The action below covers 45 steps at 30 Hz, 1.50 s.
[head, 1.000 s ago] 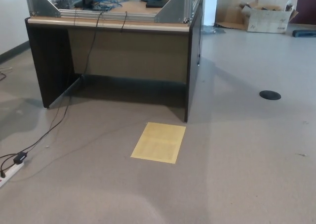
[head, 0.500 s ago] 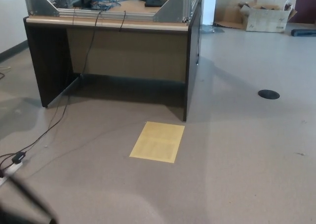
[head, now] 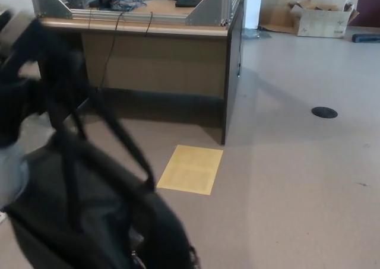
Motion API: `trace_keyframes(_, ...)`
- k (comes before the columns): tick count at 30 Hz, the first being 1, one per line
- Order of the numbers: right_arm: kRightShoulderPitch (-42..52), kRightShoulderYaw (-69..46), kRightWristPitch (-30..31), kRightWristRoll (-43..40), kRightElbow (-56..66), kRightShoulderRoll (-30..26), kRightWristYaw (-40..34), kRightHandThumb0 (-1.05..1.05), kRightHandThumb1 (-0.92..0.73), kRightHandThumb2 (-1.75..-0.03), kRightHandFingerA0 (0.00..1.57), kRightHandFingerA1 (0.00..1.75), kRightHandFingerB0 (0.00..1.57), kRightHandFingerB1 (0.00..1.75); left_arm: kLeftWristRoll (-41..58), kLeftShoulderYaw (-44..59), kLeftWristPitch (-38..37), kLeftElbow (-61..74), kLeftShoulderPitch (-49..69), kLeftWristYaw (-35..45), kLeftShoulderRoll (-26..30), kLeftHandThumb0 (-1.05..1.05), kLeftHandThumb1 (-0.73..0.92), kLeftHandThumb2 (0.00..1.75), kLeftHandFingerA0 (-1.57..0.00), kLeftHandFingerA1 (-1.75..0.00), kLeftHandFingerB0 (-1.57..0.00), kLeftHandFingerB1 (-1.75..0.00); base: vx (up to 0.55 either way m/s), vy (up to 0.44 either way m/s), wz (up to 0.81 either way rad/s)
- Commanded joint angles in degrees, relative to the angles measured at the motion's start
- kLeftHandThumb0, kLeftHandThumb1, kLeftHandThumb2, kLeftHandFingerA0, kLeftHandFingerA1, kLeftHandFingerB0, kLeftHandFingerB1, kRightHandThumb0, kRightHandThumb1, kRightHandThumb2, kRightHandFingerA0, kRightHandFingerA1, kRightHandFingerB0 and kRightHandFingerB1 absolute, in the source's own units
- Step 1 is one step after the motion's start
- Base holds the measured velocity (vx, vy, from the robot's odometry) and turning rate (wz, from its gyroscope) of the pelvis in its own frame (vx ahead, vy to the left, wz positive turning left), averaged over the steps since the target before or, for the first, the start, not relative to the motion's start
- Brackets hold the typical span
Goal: A person hands over a black lunchbag to the robot and the robot uses its left hand to grab the strips of the lunchbag, the gives it back to the person.
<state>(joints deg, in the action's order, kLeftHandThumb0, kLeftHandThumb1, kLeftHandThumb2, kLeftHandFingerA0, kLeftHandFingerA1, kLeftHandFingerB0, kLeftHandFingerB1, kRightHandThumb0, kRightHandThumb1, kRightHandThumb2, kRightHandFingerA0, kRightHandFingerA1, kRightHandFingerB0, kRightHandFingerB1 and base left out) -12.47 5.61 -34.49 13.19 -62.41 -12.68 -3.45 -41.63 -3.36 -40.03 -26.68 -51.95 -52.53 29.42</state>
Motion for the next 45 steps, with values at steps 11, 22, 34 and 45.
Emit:
trace_keyframes(11, -1.3, -0.6, 1.2, -0.3, -0.3, -0.2, -0.4, -0.69, -0.83, -0.65, 0.43, 0.45, 0.35, 0.38, -12.6, -21.0, 10.7, -31.8, -40.4, 2.9, -17.0, -0.15, 0.58, 0.53, -0.75, -1.74, -0.59, -1.63, 0.00, 0.000, 0.00)
trace_keyframes(22, -2.0, -1.1, 2.6, -1.1, 0.6, 1.0, 0.8, -0.67, -0.80, -0.64, 0.41, 0.44, 0.32, 0.37, -11.6, -28.3, 11.5, -39.3, -46.5, 0.4, -24.1, -0.23, 0.57, 0.56, -0.81, -1.71, -0.69, -1.51, 0.00, 0.000, 0.00)
trace_keyframes(34, -3.2, -1.0, 3.9, -0.7, 0.7, 1.2, 1.3, -0.64, -0.65, -1.04, 0.37, 0.58, 0.20, 0.47, -12.0, -32.0, 12.2, -40.6, -46.8, -3.9, -26.2, -0.28, 0.37, 0.78, -1.13, -1.37, -0.92, -1.21, 0.00, 0.000, 0.00)
trace_keyframes(45, -3.1, -0.9, 4.1, -0.5, 1.2, 1.0, 1.6, -0.63, -0.65, -1.04, 0.37, 0.58, 0.20, 0.48, -12.0, -32.7, 10.8, -38.1, -43.4, -6.0, -25.7, -0.25, 0.53, 0.54, -0.78, -1.69, -0.71, -1.44, 0.00, 0.000, 0.00)
